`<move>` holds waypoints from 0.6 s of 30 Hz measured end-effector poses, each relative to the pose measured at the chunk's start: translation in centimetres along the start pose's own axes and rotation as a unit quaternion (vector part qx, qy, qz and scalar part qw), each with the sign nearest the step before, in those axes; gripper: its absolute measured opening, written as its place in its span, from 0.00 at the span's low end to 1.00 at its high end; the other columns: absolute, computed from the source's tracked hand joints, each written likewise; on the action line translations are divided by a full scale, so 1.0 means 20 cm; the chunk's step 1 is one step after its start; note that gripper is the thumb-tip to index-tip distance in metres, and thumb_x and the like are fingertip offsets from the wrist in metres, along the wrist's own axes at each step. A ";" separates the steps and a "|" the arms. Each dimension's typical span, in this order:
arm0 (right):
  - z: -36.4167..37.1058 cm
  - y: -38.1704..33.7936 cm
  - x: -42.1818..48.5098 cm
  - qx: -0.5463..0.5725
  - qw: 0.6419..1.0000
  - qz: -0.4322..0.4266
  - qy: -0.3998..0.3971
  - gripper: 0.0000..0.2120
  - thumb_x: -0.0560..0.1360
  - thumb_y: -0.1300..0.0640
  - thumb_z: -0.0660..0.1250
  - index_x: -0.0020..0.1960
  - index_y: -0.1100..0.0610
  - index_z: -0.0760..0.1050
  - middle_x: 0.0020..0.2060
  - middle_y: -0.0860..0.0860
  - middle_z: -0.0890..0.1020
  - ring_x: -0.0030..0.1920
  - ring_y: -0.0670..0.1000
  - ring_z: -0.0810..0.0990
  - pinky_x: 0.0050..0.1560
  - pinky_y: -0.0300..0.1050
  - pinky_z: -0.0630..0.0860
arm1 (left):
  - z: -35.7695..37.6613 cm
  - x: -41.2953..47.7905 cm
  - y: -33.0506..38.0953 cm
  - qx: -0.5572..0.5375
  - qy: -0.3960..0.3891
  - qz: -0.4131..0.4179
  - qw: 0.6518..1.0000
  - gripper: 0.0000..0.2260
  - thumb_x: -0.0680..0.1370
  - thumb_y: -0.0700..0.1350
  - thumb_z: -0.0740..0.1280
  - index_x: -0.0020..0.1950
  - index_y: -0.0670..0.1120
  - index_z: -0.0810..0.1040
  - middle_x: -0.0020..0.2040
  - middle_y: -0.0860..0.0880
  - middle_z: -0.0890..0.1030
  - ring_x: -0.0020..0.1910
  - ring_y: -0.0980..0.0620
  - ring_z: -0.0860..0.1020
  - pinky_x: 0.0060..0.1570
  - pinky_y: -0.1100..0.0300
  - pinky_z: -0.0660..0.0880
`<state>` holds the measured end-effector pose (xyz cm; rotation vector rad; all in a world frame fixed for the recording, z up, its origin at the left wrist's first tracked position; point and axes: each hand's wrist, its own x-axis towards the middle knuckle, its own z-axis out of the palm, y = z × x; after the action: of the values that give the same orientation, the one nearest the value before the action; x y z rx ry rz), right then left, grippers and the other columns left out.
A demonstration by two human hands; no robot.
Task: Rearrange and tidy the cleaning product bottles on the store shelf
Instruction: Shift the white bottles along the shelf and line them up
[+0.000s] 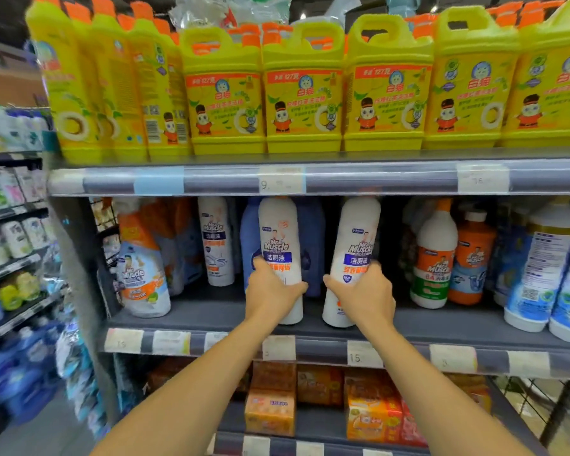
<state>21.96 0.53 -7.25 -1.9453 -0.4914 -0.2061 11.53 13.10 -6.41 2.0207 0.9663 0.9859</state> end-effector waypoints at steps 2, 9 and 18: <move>0.05 -0.05 -0.04 0.001 1.000 -0.006 -0.004 0.28 0.60 0.39 0.76 0.49 0.49 0.66 0.39 0.43 0.73 0.38 0.47 0.74 0.34 0.42 0.68 | -0.09 0.04 -0.06 -0.005 0.011 -0.008 1.000 0.32 0.63 0.51 0.80 0.55 0.47 0.63 0.47 0.50 0.73 0.44 0.50 0.74 0.43 0.56 0.74; 0.24 -0.18 -0.16 -0.010 0.999 -0.022 -0.031 0.29 0.60 0.38 0.76 0.51 0.50 0.67 0.41 0.45 0.75 0.40 0.49 0.76 0.37 0.44 0.71 | -0.35 0.21 -0.28 0.005 0.050 -0.024 0.998 0.32 0.62 0.50 0.81 0.53 0.48 0.62 0.46 0.50 0.72 0.43 0.50 0.73 0.41 0.56 0.73; 0.43 -0.33 -0.23 -0.011 0.998 -0.030 -0.049 0.28 0.61 0.38 0.75 0.49 0.49 0.66 0.39 0.42 0.73 0.41 0.48 0.76 0.39 0.45 0.73 | -0.43 0.38 -0.45 0.006 0.059 -0.035 0.998 0.35 0.61 0.49 0.81 0.60 0.43 0.66 0.54 0.43 0.79 0.52 0.40 0.79 0.46 0.53 0.76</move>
<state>14.26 9.44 -6.99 -1.9692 -0.6153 -0.1559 4.72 26.05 -6.90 1.9423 1.1007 1.0722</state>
